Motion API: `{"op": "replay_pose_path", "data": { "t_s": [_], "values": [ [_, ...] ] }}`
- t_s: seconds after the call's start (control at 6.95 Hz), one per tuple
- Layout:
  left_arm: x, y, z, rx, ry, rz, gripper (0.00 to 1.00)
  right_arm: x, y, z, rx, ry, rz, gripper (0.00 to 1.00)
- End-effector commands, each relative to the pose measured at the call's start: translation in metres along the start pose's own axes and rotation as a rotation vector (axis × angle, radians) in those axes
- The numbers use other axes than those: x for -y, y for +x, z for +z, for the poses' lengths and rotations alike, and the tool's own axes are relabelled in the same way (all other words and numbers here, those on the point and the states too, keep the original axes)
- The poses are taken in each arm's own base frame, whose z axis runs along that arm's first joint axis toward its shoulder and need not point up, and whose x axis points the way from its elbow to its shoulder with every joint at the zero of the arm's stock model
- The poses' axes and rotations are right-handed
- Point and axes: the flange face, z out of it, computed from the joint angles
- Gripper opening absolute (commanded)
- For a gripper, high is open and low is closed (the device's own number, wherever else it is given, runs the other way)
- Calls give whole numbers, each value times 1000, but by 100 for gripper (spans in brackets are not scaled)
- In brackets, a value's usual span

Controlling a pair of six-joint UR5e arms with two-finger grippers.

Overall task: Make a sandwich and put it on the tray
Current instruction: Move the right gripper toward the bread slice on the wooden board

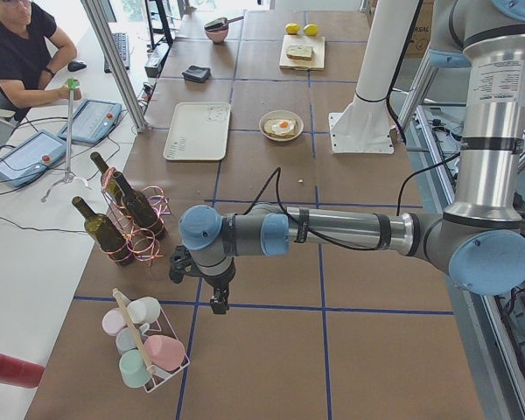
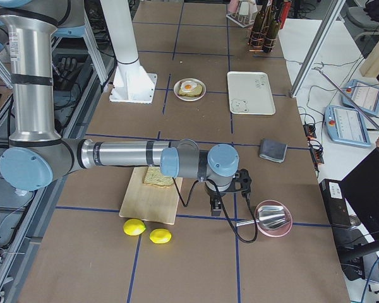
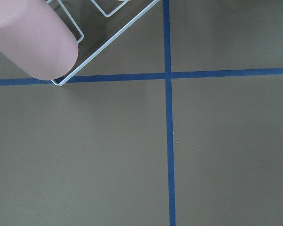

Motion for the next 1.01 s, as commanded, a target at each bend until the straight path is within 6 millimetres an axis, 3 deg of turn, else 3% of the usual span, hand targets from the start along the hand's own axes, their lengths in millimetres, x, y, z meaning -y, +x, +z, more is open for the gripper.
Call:
{"op": "replay_pose_path", "data": {
  "t_s": [0.0, 0.43, 0.58, 0.72, 0.86],
  "values": [
    [1, 3, -2, -1, 5, 4, 100, 2, -1, -1, -3, 3, -5, 100],
    [43, 48, -40, 9, 140, 158, 100, 5, -12, -10, 2, 22, -13, 100],
    [52, 76, -26, 8, 173, 269, 100, 8, -19, -16, 1, 34, -1, 100],
    [61, 121, -3, -9, 219, 432, 100, 10, -32, -17, 16, 35, -24, 100],
    [62, 142, 4, -25, 249, 464, 100, 10, -41, -11, 38, 23, -36, 100]
  ]
}}
